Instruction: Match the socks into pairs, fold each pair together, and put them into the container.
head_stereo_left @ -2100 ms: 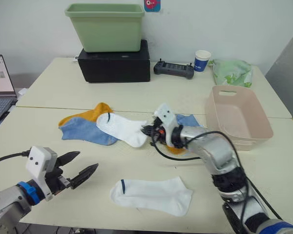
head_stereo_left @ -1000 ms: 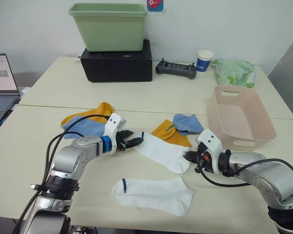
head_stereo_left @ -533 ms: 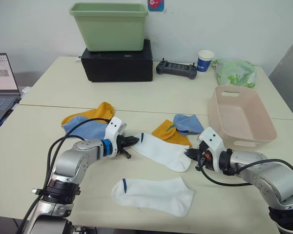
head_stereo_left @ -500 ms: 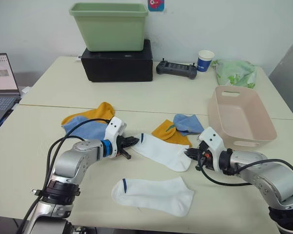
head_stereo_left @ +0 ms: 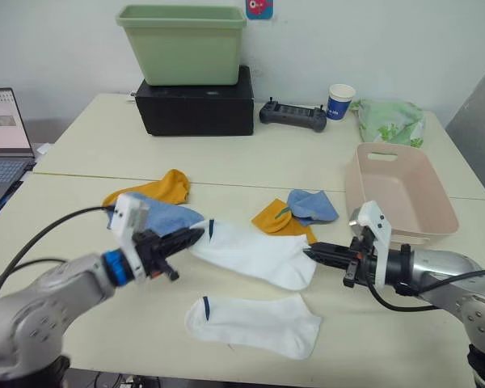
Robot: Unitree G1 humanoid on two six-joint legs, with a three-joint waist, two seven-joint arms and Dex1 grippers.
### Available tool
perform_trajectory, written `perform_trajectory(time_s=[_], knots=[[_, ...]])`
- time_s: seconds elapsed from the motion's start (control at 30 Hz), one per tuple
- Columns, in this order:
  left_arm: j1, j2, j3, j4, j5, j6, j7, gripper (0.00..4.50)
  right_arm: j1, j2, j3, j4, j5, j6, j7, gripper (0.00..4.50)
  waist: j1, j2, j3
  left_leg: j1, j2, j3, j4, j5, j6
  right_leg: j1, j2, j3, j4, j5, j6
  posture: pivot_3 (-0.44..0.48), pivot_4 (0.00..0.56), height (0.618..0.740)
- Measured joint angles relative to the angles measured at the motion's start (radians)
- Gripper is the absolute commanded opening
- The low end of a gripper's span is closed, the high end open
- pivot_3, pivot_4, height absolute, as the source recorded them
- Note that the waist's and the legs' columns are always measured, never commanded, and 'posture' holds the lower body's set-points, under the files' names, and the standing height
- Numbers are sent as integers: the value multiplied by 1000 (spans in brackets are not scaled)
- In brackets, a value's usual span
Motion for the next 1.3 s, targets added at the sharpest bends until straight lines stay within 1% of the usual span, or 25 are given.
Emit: perform_trajectory(time_s=[0.07,0.1,0.13,0.2,0.27,0.43,0.5,0.57,0.73,0.83,0.9,0.97,1.03,1.13,1.3], knots=[[115,11,30,-49,-79,4,35,19,40,-16,-14,-34,39,2,-9,0,0,0,0,0,-1,0,0,-1,2,0,0,0,0,0,0,0,150,720],[160,13,38,-65,-97,3,48,19,59,-29,-18,-45,47,1,-9,0,0,0,0,1,-1,0,0,-1,2,1,0,0,0,0,0,0,150,720],[223,12,41,-90,-105,-11,61,19,88,-50,-18,-63,53,-6,-9,0,0,0,0,1,-1,0,0,-1,2,1,0,0,-1,0,0,0,150,720],[285,12,34,-121,-97,-34,68,19,128,-85,-6,-85,41,-32,-1,0,0,0,0,1,-2,-1,0,-1,2,1,1,0,-1,0,0,0,150,720],[348,-2,-6,-150,-42,-90,68,19,196,-150,46,-102,-20,-96,29,0,1,0,0,1,-3,0,0,-1,1,1,3,0,-2,0,0,0,150,720],[413,-13,-139,-145,134,-218,37,19,286,-192,157,-70,-177,-247,59,0,3,0,-1,1,-3,0,0,1,-1,2,4,0,-2,0,0,0,150,720],[446,-11,-198,-130,219,-286,4,19,326,-224,229,-44,-272,-333,73,0,2,0,-1,1,-2,0,-1,1,-1,1,5,0,-3,0,0,0,150,720],[493,-7,-248,-109,292,-341,-28,19,351,-222,280,-20,-342,-400,78,0,0,0,-1,1,-2,0,-1,0,-1,1,5,1,-4,0,0,0,150,720],[526,-17,-271,-99,368,-440,-65,19,352,-213,328,6,-427,-498,81,0,3,0,-1,1,-2,-1,-1,-1,2,2,5,1,-4,0,0,0,150,720],[519,-15,-277,-71,396,-465,-71,19,353,-213,375,25,-480,-527,80,0,2,0,-1,1,-2,-1,-1,-1,2,2,5,1,-4,0,0,0,150,720],[516,-13,-286,-58,414,-474,-80,19,363,-214,383,44,-500,-547,83,0,2,0,-1,1,-2,-1,-1,-1,2,2,5,1,-4,0,0,0,150,720],[518,-10,-292,-57,418,-478,-87,420,374,-209,381,57,-514,-572,87,492,2,0,-1,1,-2,-1,-1,-1,3,2,5,1,-4,0,0,0,150,720],[528,-9,-292,-58,419,-488,-97,939,379,-199,373,76,-521,-594,88,1067,2,0,-1,1,-2,-1,-1,-2,3,2,5,1,-4,0,0,0,150,720],[560,-10,-289,-60,427,-509,-108,1863,386,-188,358,89,-518,-612,93,2076,2,0,-1,1,-2,-1,-1,-2,3,2,5,1,-4,0,0,0,150,720],[601,-7,-225,-86,426,-547,-128,3451,420,-168,278,82,-482,-620,101,3816,2,0,-1,2,-2,-1,-1,-2,3,3,5,0,-4,0,0,0,150,720]])
